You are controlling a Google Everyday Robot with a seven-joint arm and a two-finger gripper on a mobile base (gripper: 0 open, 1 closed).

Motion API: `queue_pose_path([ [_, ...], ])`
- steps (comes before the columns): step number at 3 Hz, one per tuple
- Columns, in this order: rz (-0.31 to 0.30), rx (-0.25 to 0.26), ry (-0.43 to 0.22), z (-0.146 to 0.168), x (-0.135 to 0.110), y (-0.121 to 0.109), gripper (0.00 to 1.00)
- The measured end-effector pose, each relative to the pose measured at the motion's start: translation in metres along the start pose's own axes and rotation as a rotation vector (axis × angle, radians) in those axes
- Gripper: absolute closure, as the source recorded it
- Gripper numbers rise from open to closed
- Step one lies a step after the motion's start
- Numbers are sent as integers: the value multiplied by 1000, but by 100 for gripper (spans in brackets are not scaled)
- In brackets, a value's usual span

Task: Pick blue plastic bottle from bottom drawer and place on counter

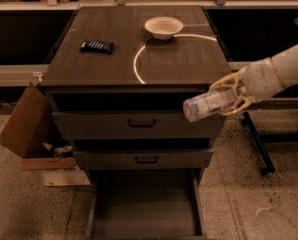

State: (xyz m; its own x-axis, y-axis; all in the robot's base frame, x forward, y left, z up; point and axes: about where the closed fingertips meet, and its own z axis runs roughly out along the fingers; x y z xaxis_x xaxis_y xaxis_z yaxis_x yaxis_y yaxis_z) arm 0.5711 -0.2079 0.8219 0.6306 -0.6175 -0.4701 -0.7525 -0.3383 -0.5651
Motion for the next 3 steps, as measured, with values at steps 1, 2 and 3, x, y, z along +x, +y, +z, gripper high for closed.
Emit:
queue_pose_path([
  [1,-41,56,39,-41,-11,-40,100],
  [2,-78,102,80,-63,-22,-71,100],
  [3,-82,109,83,-66,-23,-74,100],
])
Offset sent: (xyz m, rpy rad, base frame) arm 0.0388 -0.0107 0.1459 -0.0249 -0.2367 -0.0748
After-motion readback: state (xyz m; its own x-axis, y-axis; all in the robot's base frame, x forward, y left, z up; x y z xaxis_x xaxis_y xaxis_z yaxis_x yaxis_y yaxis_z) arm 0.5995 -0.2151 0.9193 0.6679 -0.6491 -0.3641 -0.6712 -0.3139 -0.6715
